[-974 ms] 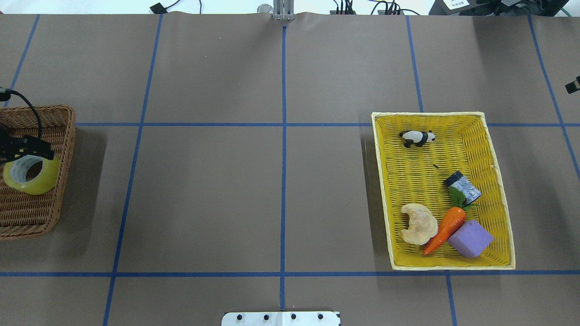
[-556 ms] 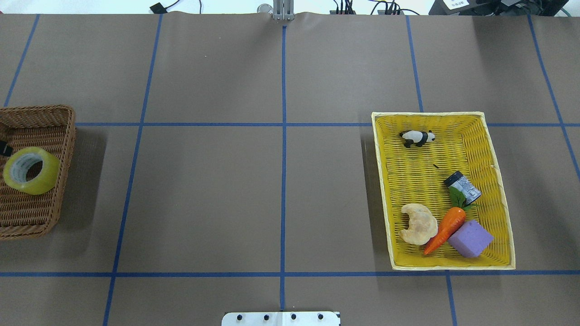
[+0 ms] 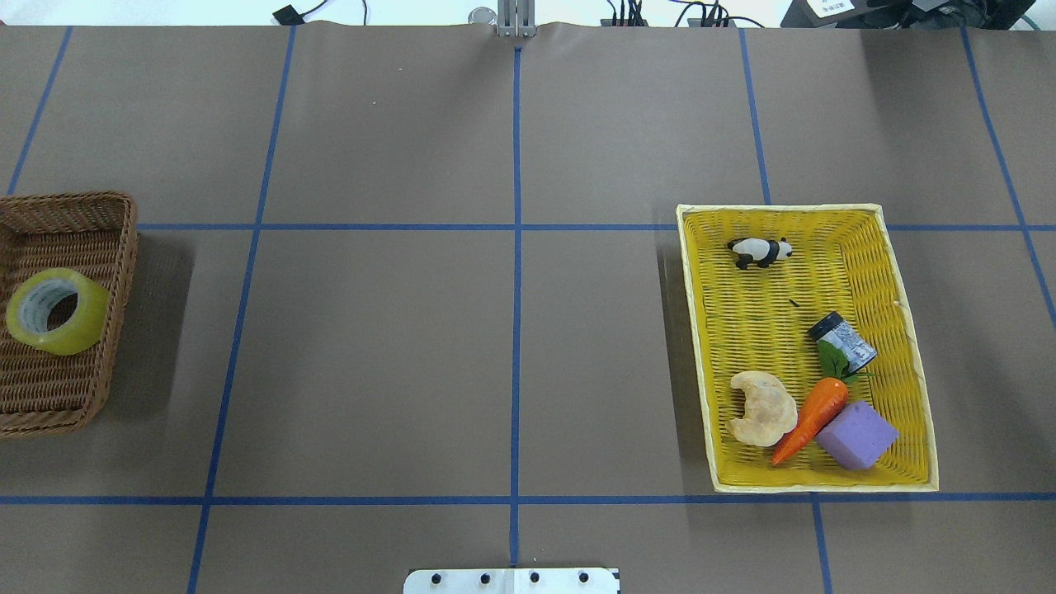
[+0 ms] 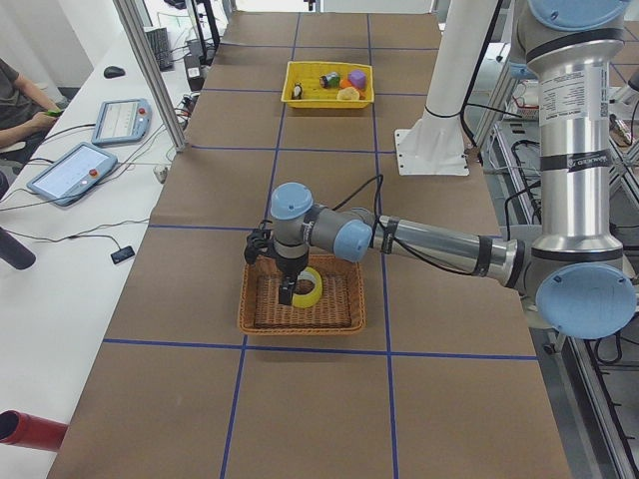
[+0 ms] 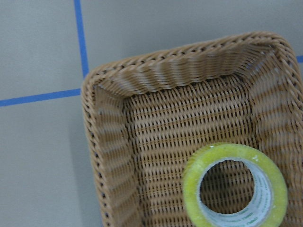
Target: Move tape to another basket
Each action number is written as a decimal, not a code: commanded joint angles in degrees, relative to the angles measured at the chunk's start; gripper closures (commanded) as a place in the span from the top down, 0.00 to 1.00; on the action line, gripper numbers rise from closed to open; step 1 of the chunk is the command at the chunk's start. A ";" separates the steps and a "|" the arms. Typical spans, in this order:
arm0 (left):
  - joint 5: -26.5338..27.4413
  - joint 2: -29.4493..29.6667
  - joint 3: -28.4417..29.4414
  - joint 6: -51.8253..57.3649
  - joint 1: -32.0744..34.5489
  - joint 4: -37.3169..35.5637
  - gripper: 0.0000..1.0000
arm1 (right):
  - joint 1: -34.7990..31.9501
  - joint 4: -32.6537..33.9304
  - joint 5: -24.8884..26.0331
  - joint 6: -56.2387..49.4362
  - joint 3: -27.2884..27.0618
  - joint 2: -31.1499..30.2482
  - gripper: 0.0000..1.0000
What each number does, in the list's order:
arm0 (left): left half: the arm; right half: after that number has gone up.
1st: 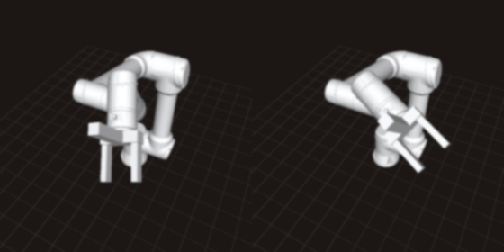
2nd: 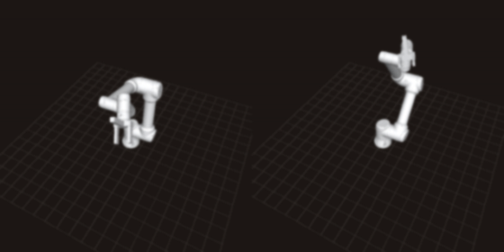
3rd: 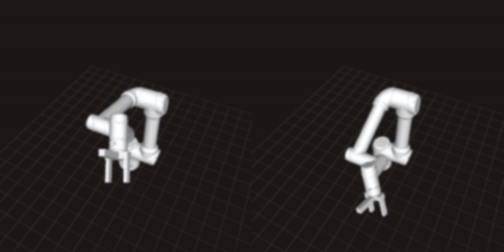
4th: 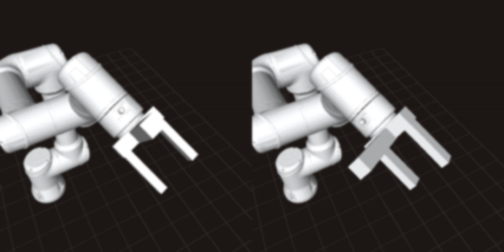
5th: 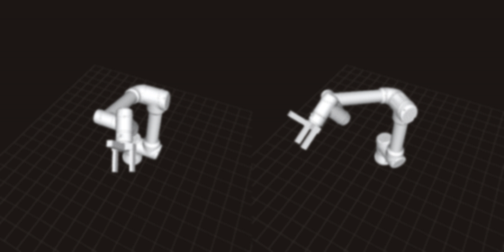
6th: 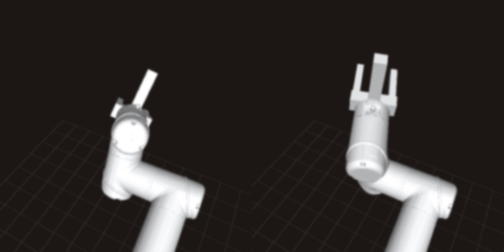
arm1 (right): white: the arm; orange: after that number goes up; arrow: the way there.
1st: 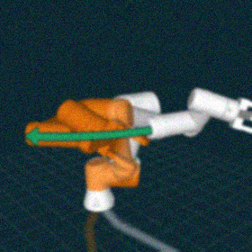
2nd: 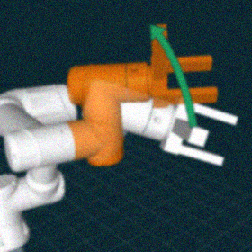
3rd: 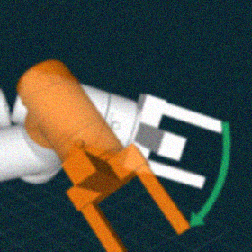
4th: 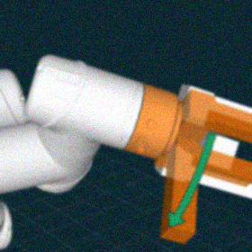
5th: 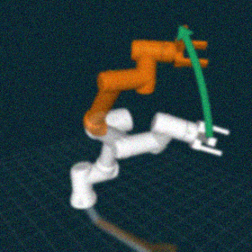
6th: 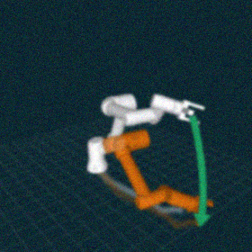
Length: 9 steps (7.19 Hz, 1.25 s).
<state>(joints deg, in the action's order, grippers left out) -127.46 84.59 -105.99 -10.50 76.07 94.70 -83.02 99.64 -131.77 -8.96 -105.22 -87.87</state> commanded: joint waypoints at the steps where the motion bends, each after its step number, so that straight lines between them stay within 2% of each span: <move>1: -1.20 0.75 -0.01 4.17 1.98 -3.47 0.98 | 0.14 0.20 0.02 -0.09 0.10 -0.55 1.00; 3: -4.45 -0.04 -0.97 3.82 2.24 -3.38 0.98 | 0.14 0.20 0.38 0.00 0.36 -0.55 1.00; 9: -4.28 1.01 0.87 3.38 2.59 -2.77 0.98 | 0.14 0.20 0.38 -0.09 -0.08 -0.64 1.00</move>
<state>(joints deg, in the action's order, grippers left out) -131.73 85.15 -105.44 -7.08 78.51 91.91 -82.88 99.84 -131.40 -9.03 -105.23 -88.42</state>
